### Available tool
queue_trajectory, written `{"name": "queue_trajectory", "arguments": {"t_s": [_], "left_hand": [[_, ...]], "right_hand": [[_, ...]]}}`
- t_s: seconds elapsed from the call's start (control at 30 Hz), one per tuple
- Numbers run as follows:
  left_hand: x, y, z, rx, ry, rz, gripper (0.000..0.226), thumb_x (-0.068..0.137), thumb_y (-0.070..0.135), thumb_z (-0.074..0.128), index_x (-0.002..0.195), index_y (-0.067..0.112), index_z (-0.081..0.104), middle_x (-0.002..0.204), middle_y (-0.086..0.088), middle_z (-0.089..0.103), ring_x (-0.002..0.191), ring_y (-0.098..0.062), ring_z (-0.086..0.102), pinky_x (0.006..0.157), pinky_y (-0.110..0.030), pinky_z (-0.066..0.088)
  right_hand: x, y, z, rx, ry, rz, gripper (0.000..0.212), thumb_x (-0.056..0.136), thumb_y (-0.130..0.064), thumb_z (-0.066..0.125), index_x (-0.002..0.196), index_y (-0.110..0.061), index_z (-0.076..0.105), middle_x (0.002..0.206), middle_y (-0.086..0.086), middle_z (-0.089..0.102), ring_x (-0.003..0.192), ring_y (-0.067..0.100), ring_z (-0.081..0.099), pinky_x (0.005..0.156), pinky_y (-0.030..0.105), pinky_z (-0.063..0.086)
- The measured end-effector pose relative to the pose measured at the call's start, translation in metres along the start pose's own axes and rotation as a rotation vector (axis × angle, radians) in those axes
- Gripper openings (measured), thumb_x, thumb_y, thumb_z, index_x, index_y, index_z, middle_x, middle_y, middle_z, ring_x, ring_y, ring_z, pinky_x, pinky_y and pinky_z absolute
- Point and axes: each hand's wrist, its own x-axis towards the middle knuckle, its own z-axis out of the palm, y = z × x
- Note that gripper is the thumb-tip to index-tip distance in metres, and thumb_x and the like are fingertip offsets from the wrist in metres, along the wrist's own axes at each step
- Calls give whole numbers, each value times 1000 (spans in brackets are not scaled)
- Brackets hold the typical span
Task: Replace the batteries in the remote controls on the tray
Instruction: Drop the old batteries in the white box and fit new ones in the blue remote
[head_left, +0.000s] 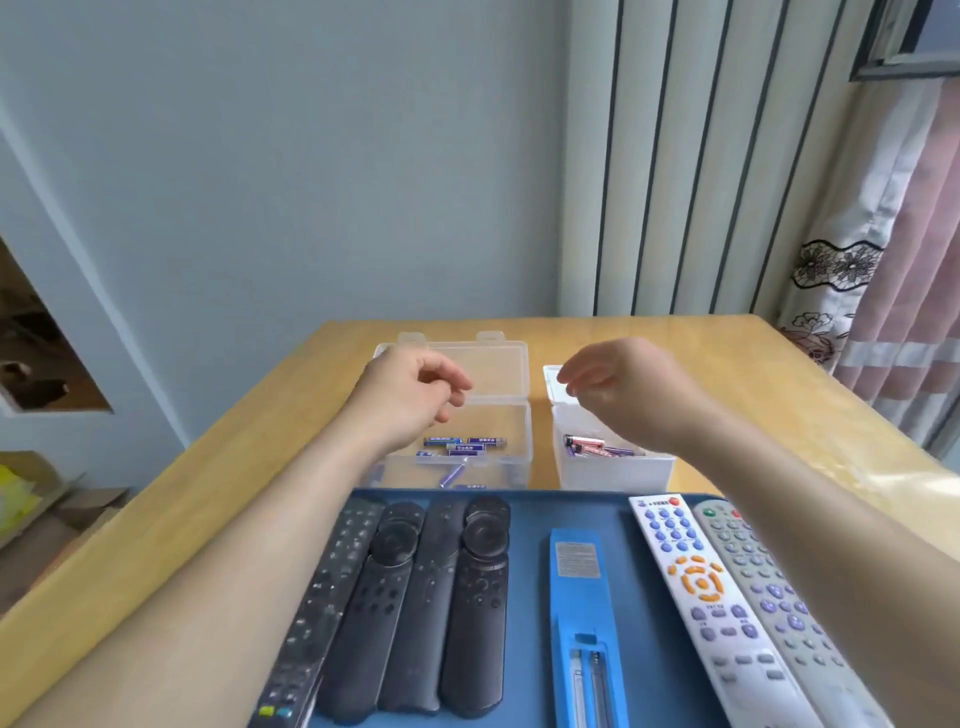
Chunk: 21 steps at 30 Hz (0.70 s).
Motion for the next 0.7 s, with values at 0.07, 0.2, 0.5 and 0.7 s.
{"name": "queue_trajectory", "arguments": {"t_s": [0.07, 0.2, 0.5, 0.7], "left_hand": [[2, -11, -15, 106, -40, -39, 33, 88, -2, 46, 82, 18, 71, 80, -2, 73, 60, -13, 59, 63, -22, 51], [3, -20, -24, 265, -165, -55, 16, 86, 8, 62, 84, 20, 73, 74, 4, 74, 59, -9, 61, 66, -22, 52], [22, -22, 6, 536, -348, -86, 2, 77, 22, 74, 76, 22, 75, 85, 6, 74, 79, -13, 63, 67, -20, 46], [30, -13, 10, 770, -496, -99, 31, 63, 29, 88, 67, 19, 60, 80, -2, 67, 67, -21, 56, 60, -26, 47]], "right_hand": [[8, -18, 10, -14, -83, -66, 32, 88, -4, 49, 101, -18, 75, 102, -2, 75, 99, 16, 67, 92, 28, 50], [20, -46, 30, -171, -305, -113, 40, 89, -2, 44, 104, -27, 73, 104, -4, 69, 99, 19, 65, 87, 31, 53], [53, -57, 79, -603, -469, -190, 27, 87, -5, 55, 109, -13, 69, 96, 6, 69, 85, 26, 63, 77, 34, 57], [54, -61, 90, -750, -427, -285, 8, 90, -6, 56, 92, -14, 55, 76, 3, 47, 65, 21, 48, 60, 30, 43]]}}
